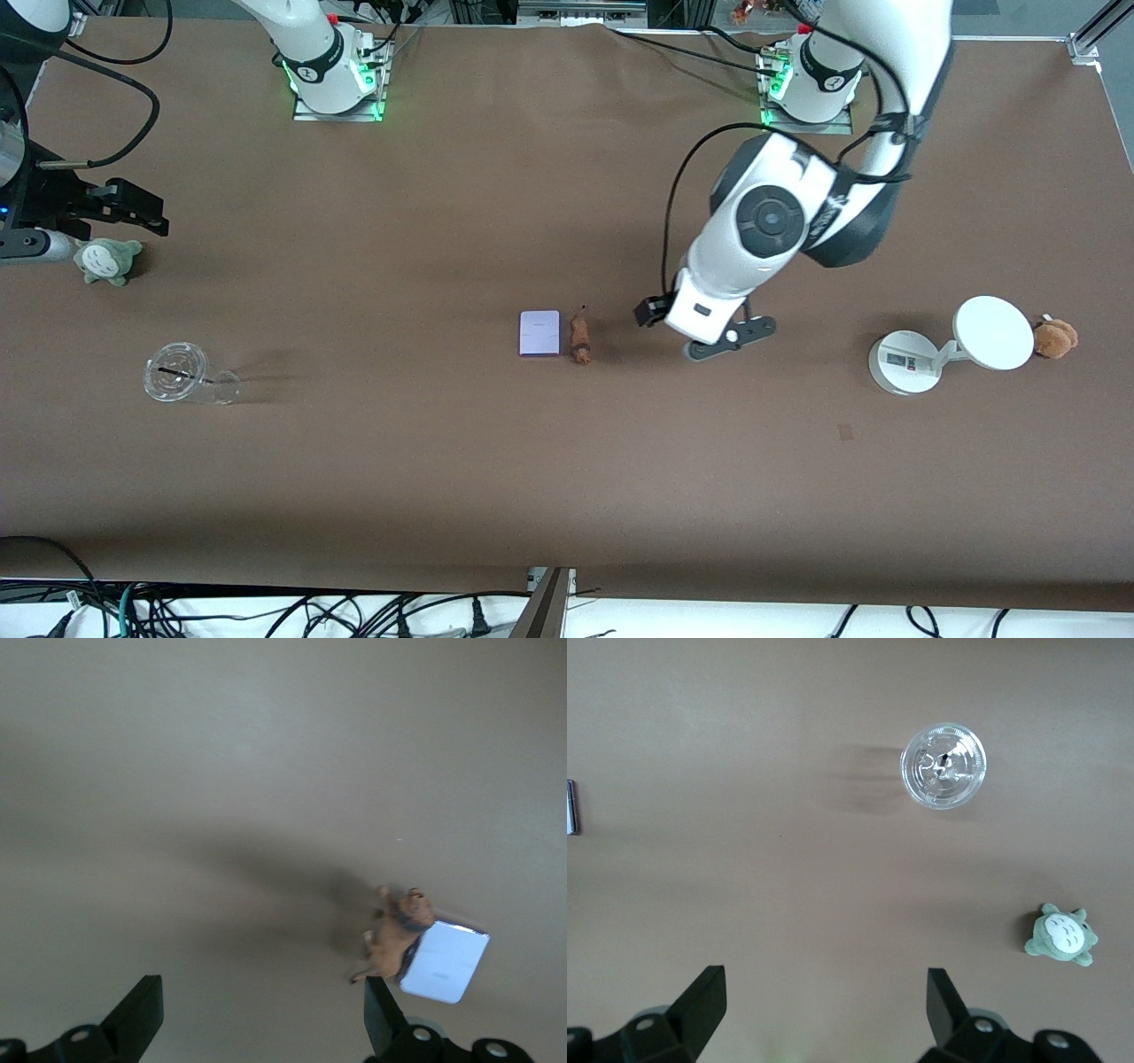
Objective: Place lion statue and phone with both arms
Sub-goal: 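Move the left gripper over the brown lion statue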
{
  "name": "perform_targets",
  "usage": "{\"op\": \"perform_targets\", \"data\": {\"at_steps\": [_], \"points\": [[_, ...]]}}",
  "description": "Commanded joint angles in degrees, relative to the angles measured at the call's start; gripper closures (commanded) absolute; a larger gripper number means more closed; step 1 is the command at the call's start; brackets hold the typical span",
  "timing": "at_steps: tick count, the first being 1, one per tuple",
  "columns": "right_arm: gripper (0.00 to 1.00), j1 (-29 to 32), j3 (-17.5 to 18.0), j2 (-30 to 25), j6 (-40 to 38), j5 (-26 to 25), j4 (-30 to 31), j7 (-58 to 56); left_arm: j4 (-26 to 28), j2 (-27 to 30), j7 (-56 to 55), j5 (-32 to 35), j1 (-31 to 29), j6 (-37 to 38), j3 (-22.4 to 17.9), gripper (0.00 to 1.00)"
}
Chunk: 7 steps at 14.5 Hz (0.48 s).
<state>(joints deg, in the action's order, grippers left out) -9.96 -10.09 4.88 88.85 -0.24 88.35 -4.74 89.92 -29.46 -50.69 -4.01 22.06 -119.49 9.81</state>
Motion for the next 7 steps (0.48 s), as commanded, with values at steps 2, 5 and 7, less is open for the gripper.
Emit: {"op": "perform_targets", "data": {"at_steps": [2,5,7], "points": [[0.0,-0.33,-0.19,0.04,-0.08,0.51,-0.55,0.96,-1.41,-7.53,-6.17,-0.56,5.26,-9.17,-0.94,0.0],[0.0,-0.33,-0.19,0.04,-0.08,0.51,-0.55,0.96,-4.47,-10.7,-9.51,-0.29,7.64,-11.82,-1.11,0.0],[0.0,-0.33,-0.19,0.04,-0.08,0.42,-0.55,0.88,-5.46,-11.67,-10.22,-0.2,8.78,-11.82,-1.29,0.0]]}}
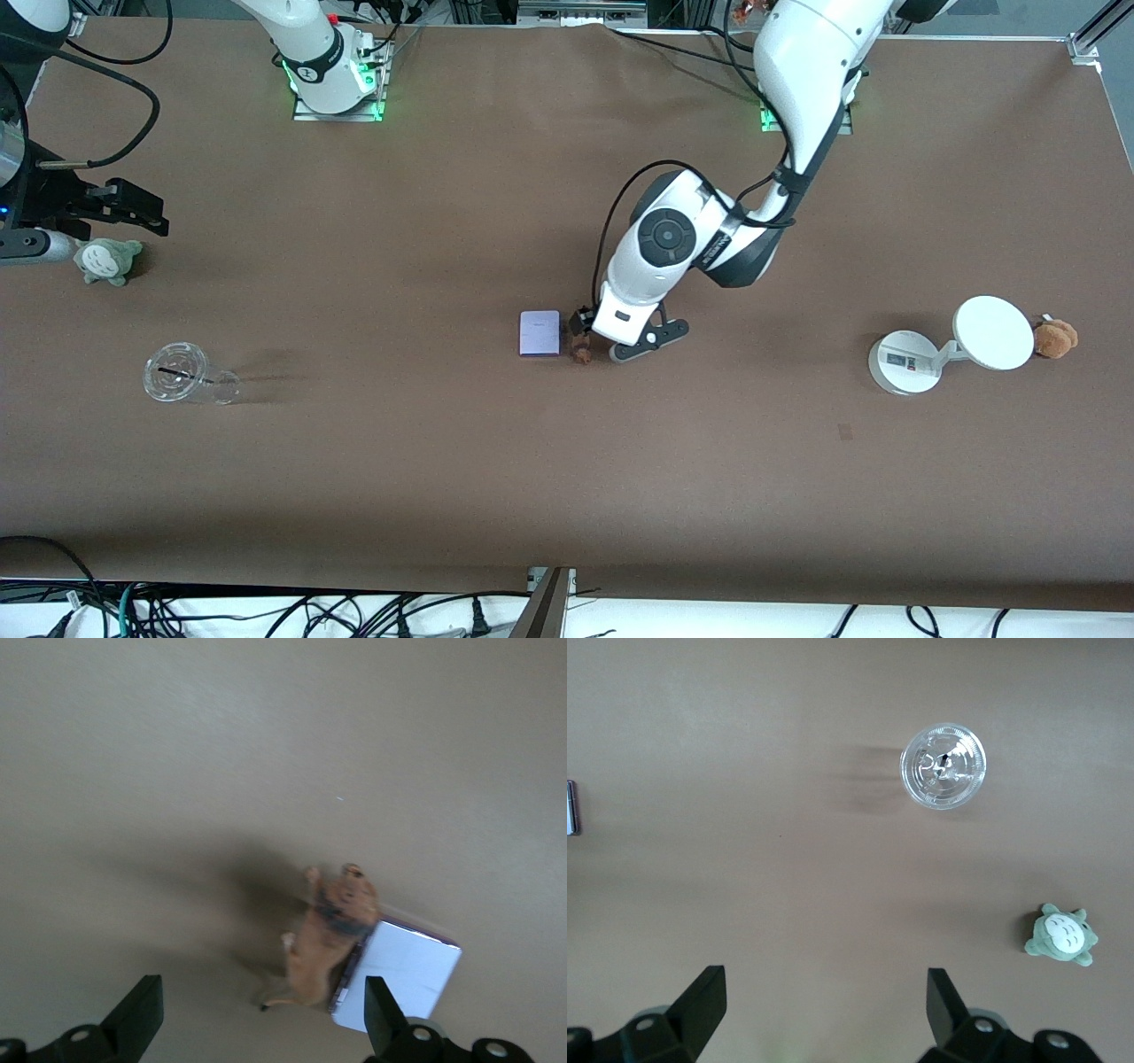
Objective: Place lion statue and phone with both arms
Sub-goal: 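Move the left gripper over the brown lion statue, then lower the left gripper, close on the lion statue and lift it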
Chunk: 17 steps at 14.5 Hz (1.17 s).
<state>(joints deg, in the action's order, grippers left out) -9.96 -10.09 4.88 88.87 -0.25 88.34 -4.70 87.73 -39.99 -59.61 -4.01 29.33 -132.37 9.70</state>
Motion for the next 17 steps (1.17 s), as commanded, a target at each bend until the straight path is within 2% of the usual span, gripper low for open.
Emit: {"op": "perform_targets", "data": {"at_steps": [1,5,7,9,13,17], "points": [[0.0,-0.32,-0.19,0.04,-0.1,0.51,-0.54,0.83,-3.44,-1.92,-1.3,-0.2,1.78,1.06,-1.35,0.0],[0.0,-0.23,-0.19,0.04,-0.1,0.51,-0.54,0.57,-8.62,-6.58,-1.39,-0.12,3.18,0.97,-2.32,0.0],[0.0,-0.23,-0.19,0.04,-0.1,0.42,-0.54,0.4,-8.89,-6.94,-1.3,-0.12,4.15,0.97,-3.37,0.02],[0.0,-0.23,-0.28,0.04,-0.1,0.42,-0.54,0.22,-8.98,-7.37,-1.21,-0.12,4.42,0.89,-4.08,0.09],[0.0,-0.23,-0.28,0.04,-0.1,0.42,-0.54,0.22,-12.67,-10.27,-1.3,-0.03,6.35,0.97,-5.83,0.17],[0.0,-0.23,-0.28,0.04,-0.1,0.42,-0.54,0.22,-12.94,-10.81,-1.3,-0.03,8.02,0.97,-7.51,0.34]]}}
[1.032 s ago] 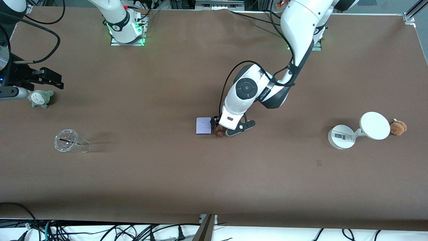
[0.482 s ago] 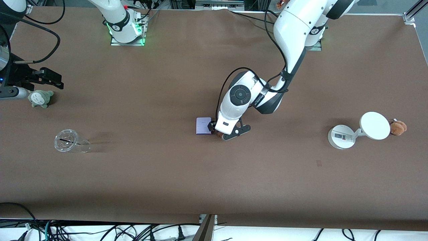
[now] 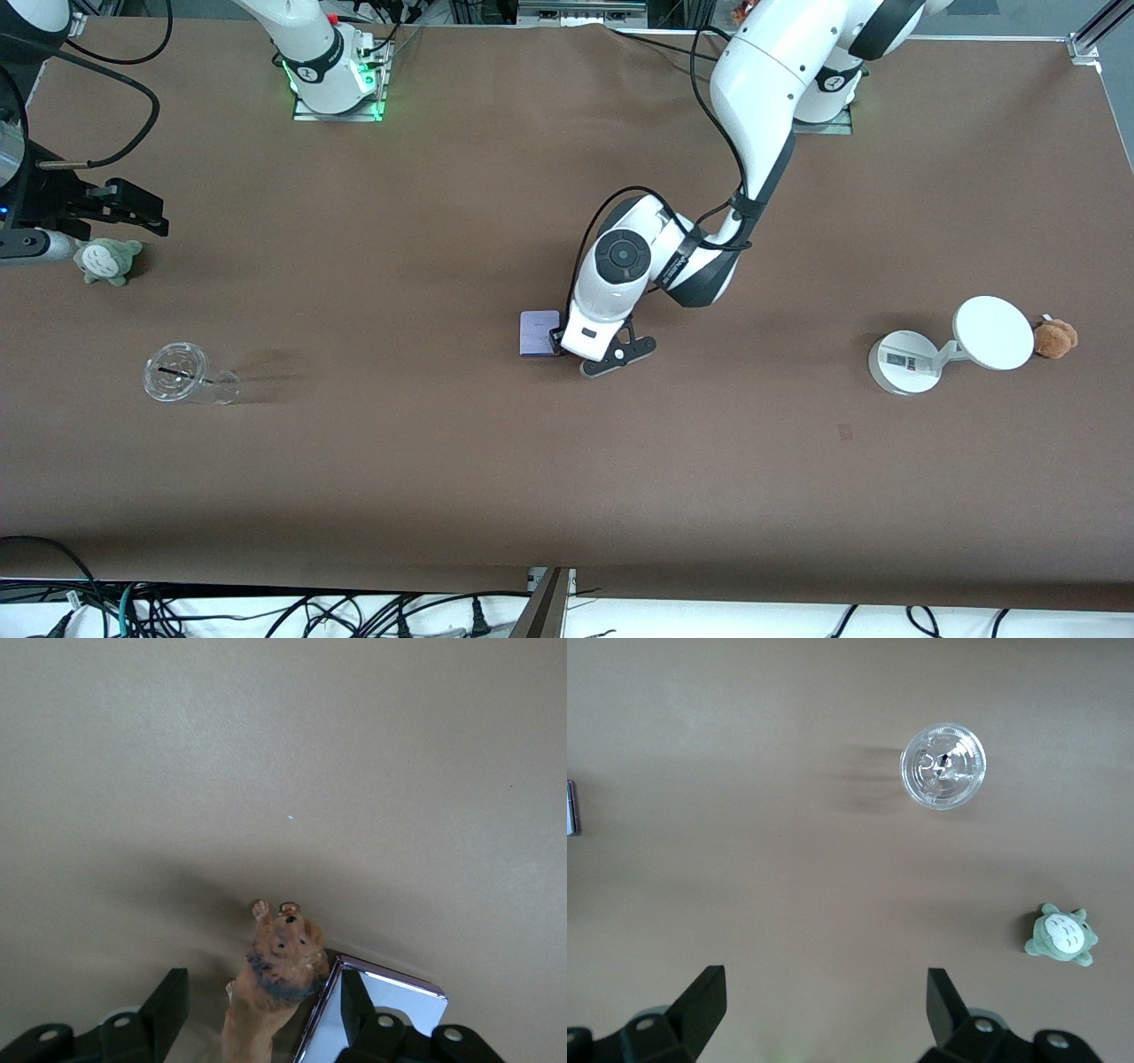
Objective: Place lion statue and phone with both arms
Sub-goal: 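Lower the left gripper, close on the lion statue and lift it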
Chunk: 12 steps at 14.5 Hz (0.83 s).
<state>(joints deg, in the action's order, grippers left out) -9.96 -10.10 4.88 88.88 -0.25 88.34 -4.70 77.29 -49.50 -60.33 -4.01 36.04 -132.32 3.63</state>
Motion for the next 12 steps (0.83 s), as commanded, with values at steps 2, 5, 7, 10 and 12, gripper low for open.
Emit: {"op": "perform_targets", "data": {"at_steps": [2,5,7,10,12], "points": [[0.0,-0.23,-0.27,0.04,-0.11,0.42,-0.54,0.22,-2.5,-1.47,-0.41,0.06,1.31,0.92,-1.78,0.53],[0.0,-0.23,-0.27,0.04,-0.11,0.6,-0.54,0.39,-2.41,-1.47,-0.14,5.22,1.4,1.09,-1.61,0.88],[0.0,-0.23,-0.27,0.04,-0.11,0.77,-0.54,0.92,-2.41,-1.47,-0.06,6.38,1.4,1.09,-1.61,1.0],[0.0,-0.67,-0.18,0.13,-0.11,0.6,-0.54,1.1,-2.41,-0.77,0.38,7.17,1.23,1.36,-1.69,1.0],[0.0,-1.72,-0.09,0.56,-0.11,0.51,-0.54,2.67,-1.98,1.07,4.4,7.88,-0.35,2.84,-1.78,1.0]]}}
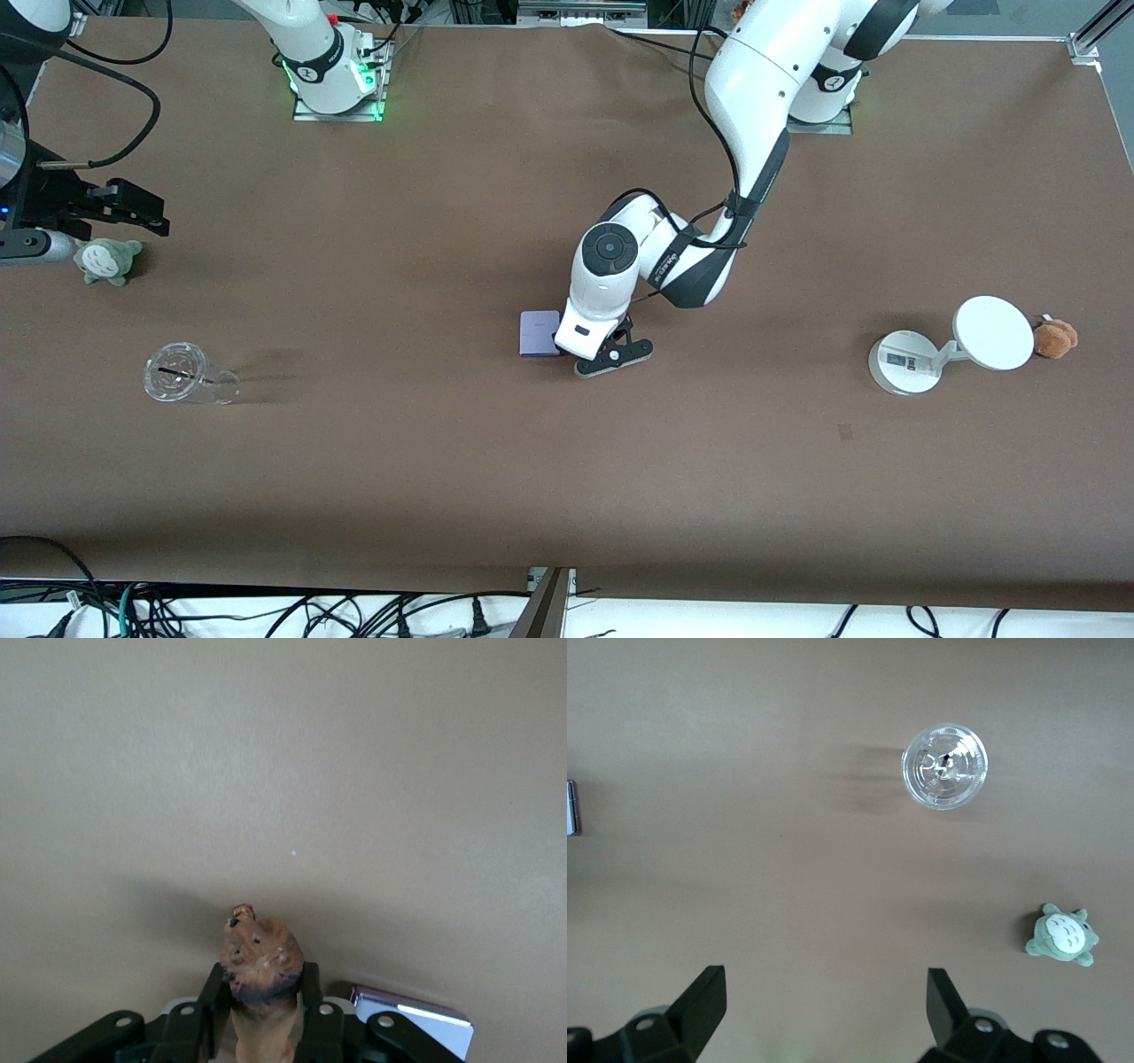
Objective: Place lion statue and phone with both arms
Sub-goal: 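Carry the lion toward the white lamp while the right gripper reaches the phone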
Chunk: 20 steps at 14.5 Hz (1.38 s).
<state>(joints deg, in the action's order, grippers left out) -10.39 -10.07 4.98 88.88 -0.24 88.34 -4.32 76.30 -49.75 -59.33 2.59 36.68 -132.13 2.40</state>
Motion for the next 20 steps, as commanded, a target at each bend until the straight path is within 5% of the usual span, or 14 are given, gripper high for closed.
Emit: {"op": "perform_targets", "data": {"at_steps": [1,5,11,17,20], "points": [[0.0,-1.56,-0.12,0.73,-0.02,0.68,-0.54,3.87,-0.81,2.2,5.43,1.27,-2.04,4.32,-0.46,1.0],[0.0,-5.51,-0.12,1.87,2.79,1.03,-0.63,11.77,0.24,5.8,15.96,1.27,-7.22,9.86,-0.37,1.0],[0.0,-14.38,-0.12,6.44,8.5,1.03,-0.72,26.02,12.97,15.37,34.78,0.39,-19.26,8.47,0.68,1.0],[0.0,-22.91,-0.12,14.43,17.53,1.82,-1.15,36.72,19.66,17.94,49.56,-1.63,-37.36,8.64,9.46,1.0],[0.0,-25.98,-0.12,20.66,22.73,1.91,-3.26,40.53,21.6,17.94,50.88,-1.01,-39.83,8.99,9.65,1.0]]}}
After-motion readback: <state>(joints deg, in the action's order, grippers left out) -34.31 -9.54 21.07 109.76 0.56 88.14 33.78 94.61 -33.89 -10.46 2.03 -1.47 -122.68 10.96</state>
